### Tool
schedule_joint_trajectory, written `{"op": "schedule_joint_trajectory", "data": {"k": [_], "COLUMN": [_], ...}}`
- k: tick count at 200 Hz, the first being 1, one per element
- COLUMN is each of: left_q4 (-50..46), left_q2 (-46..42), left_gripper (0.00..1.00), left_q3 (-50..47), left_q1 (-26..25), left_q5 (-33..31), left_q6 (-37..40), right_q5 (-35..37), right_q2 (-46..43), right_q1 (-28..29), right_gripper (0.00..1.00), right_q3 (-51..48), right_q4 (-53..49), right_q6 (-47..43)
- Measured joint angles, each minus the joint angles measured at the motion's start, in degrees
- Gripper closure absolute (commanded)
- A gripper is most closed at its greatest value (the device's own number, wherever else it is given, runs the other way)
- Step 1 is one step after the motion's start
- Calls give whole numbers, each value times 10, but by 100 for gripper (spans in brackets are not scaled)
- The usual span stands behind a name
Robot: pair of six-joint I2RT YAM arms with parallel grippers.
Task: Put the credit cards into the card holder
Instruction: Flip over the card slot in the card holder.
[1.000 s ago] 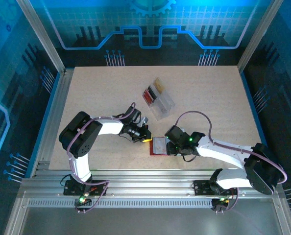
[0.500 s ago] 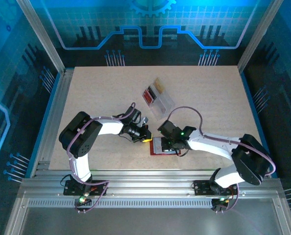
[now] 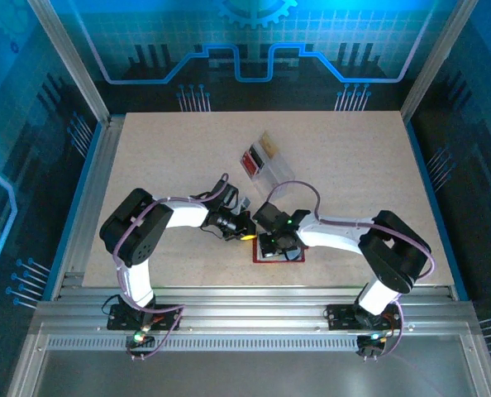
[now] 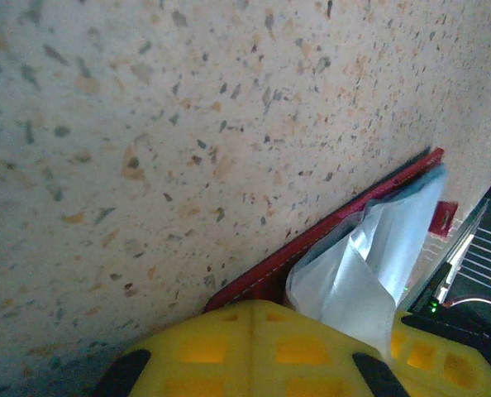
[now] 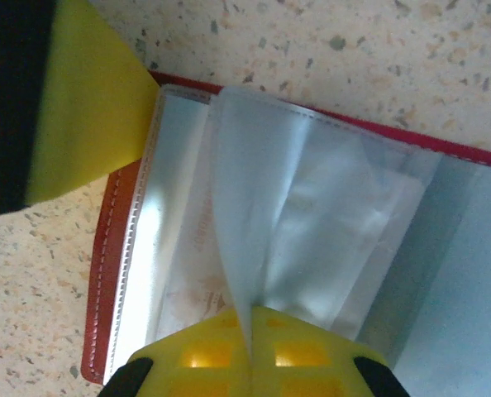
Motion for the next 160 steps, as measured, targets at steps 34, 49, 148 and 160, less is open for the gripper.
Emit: {"op": "schedule_joint_trajectory", "data": {"k": [34,49,148,160], "left_q4": [1,1,6,5], "left_q2": [0,0,-19,-29], "left_gripper": [97,97,86,84], "left_q3": [0,0,-14,-23], "left_q1": [0,0,-3,3], "left_q5": [0,0,-18,-21], "left_q6": [-3,-4,-4,-4], "right_q5": [-3,-6,-74,-87], "right_q2": [14,19,40,41], "right_q1": [0,0,-7,-9], "right_gripper": [100,93,48,44], "right_q3": [14,19,36,35], "right_q4": [-12,-16,20,34], "right_q6": [-4,-4,-15,-15]}}
